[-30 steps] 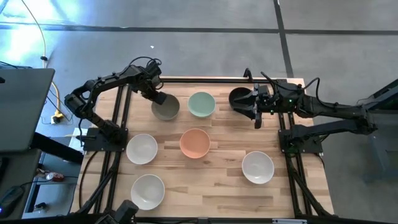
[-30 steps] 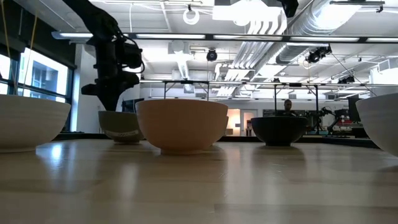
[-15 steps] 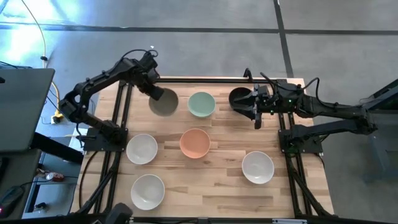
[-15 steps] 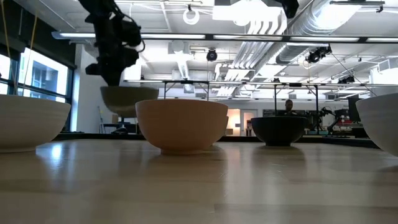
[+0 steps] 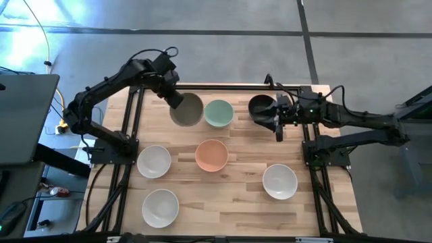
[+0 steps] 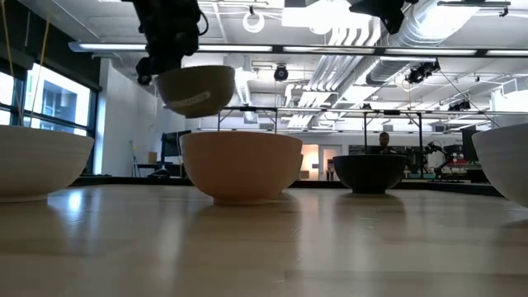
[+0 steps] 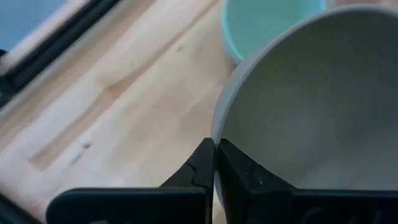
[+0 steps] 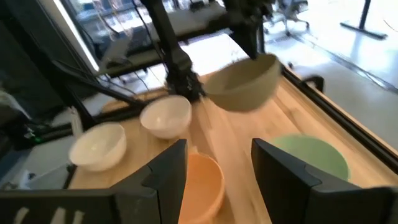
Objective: Nest bowls inside each other
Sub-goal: Stack the grey bowl on top of the orange bowl
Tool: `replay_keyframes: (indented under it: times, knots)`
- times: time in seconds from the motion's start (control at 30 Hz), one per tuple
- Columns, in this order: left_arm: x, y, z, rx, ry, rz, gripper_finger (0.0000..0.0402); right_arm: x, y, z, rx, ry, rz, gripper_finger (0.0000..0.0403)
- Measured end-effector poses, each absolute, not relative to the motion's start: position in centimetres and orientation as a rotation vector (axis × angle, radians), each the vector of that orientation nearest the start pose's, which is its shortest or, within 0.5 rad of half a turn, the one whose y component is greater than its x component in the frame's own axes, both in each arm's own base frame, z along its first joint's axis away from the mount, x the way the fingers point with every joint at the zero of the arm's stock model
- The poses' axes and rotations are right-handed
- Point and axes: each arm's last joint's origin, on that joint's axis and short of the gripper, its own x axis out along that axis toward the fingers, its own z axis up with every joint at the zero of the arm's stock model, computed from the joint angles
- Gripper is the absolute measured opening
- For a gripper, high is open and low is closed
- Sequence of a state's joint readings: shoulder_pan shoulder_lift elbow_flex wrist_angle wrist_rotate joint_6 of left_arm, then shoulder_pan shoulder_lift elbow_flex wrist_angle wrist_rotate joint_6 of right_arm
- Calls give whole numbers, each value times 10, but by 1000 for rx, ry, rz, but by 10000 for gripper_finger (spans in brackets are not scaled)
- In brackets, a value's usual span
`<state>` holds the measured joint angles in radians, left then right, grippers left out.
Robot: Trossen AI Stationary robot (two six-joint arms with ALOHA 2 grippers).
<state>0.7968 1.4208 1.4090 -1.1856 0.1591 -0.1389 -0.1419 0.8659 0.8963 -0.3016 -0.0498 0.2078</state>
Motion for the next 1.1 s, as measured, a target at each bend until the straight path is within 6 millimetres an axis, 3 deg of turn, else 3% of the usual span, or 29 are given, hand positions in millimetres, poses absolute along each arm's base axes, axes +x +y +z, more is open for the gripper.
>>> replay_keyframes:
  times: [0.23,0.7,1.1]
  knots:
    - [207,160,332,-676,1058,557,0,166,-26,343,214,324,-231,172]
    - [251,119,330,-653,1008,475,0,129,-25,351,188,276,-374,172]
    - [293,100,294,-689,1132,443,0,125,-24,346,212,333,-391,172]
